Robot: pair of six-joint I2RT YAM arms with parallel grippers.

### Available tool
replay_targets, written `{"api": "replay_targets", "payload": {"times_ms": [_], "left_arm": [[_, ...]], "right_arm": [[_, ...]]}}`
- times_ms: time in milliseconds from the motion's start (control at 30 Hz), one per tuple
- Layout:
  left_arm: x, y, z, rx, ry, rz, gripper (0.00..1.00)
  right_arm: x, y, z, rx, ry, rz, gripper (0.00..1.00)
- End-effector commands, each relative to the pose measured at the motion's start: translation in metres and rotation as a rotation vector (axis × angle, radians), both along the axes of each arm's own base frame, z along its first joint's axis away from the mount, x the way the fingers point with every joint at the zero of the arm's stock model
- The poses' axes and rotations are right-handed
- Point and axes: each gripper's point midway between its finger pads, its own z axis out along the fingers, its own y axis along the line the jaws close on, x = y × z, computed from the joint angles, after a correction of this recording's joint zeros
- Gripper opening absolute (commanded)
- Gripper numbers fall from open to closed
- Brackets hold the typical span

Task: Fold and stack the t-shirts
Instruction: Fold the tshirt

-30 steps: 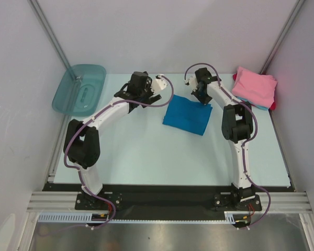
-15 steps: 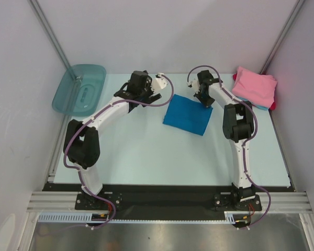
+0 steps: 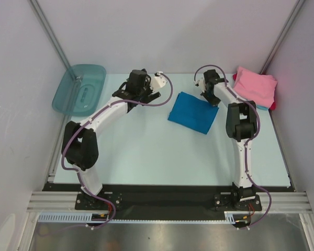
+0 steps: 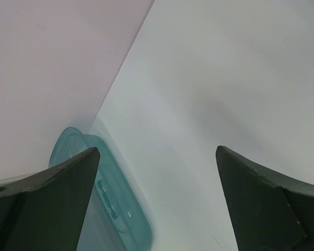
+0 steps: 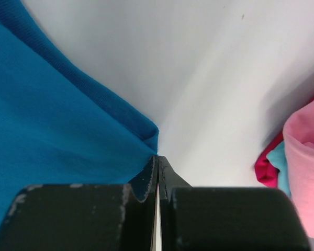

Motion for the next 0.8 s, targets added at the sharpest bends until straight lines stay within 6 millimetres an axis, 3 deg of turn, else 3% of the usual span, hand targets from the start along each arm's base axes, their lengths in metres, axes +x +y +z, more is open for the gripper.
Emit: {"api": "replay_targets", "payload": {"times_ms": [0, 133, 167, 200, 300, 333, 400, 433, 500, 633, 767], "left_arm": [[-0.003, 0.006, 0.041, -0.037, -0.088, 0.037, 1.00], [-0.001, 0.014, 0.043, -0.021, -0.124, 0.065, 1.00], [0.003, 0.023, 0.050, -0.023, -0.157, 0.106, 1.00], [0.006, 0.029, 0.052, -0.034, -0.165, 0.136, 1.00], [0.016, 0.063, 0.066, -0.088, -0.188, 0.288, 1.00], [0.018, 0.071, 0.072, -0.105, -0.194, 0.318, 1.00], [0.015, 0.100, 0.077, -0.120, -0.192, 0.380, 1.00], [0.012, 0.109, 0.071, -0.107, -0.181, 0.397, 1.00], [0.005, 0.137, 0.078, -0.096, -0.208, 0.458, 1.00], [-0.009, 0.198, 0.068, -0.098, -0.190, 0.604, 1.00], [-0.025, 0.233, 0.065, -0.115, -0.174, 0.685, 1.00]], "right_arm": [[0.020, 0.003, 0.050, -0.051, -0.131, 0.017, 0.02], [0.036, 0.022, 0.099, -0.149, -0.285, 0.070, 0.16], [0.042, 0.035, 0.110, -0.189, -0.332, 0.118, 0.18], [0.037, 0.035, 0.105, -0.235, -0.323, 0.130, 0.22], [0.038, 0.052, 0.123, -0.334, -0.422, 0.198, 0.33], [0.029, 0.052, 0.113, -0.367, -0.410, 0.225, 0.36], [0.025, 0.063, 0.117, -0.401, -0.442, 0.267, 0.46], [0.015, 0.062, 0.102, -0.417, -0.405, 0.286, 0.48], [0.005, 0.068, 0.106, -0.426, -0.414, 0.300, 0.50], [-0.022, 0.076, 0.096, -0.428, -0.379, 0.335, 0.51], [-0.047, 0.081, 0.072, -0.441, -0.320, 0.367, 0.52]]}}
